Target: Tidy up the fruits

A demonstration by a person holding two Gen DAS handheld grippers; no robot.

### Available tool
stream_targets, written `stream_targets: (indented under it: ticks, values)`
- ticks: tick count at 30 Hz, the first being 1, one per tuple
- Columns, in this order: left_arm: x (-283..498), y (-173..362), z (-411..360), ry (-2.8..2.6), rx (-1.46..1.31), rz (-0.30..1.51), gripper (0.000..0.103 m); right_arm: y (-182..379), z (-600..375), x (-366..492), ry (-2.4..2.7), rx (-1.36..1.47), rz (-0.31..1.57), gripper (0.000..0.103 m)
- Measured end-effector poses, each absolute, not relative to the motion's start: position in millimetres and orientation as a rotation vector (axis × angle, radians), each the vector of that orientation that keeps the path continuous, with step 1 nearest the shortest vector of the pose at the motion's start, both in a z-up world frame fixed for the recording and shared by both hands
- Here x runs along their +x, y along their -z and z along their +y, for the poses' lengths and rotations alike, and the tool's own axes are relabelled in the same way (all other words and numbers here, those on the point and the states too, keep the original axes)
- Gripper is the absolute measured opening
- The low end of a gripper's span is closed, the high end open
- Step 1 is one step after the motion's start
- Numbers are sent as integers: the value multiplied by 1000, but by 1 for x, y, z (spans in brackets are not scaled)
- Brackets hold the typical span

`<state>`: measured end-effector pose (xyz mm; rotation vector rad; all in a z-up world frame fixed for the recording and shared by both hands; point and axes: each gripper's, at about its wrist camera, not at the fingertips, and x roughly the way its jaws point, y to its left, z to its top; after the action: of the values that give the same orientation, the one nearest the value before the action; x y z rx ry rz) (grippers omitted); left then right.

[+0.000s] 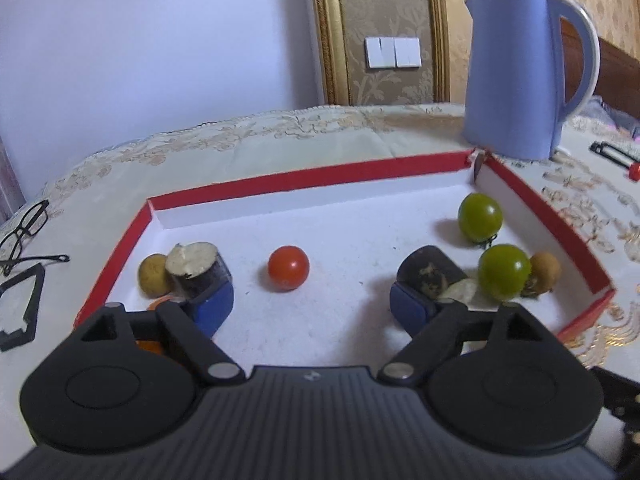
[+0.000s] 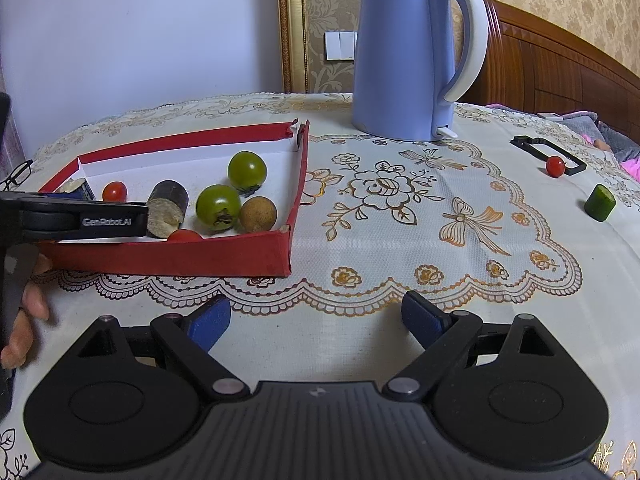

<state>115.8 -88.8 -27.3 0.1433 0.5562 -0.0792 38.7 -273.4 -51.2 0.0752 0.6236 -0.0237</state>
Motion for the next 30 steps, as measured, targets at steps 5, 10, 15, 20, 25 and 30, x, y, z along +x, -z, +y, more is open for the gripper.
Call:
stream_targets:
  ticks: [5,10,15,20,25,30]
  values:
    - [91,20,-81,92,129,547,85,51,-274,39,24,73,624,93]
    - [63,16,-76,50,166,495,97,52,-273,39,28,64,627,93]
    - [54,11,-59,41,124,519,100,52,-271,39,34,51,631,96]
    - [46,13,-38,24,77,547,100,51,-266,34,84,45,630,100]
    - [38,15,-23,29,55,563,100,51,-249,25,40,59,629,100]
    - [20,11,-22,21,78,520,100,44,-228,21,49,31,610,100]
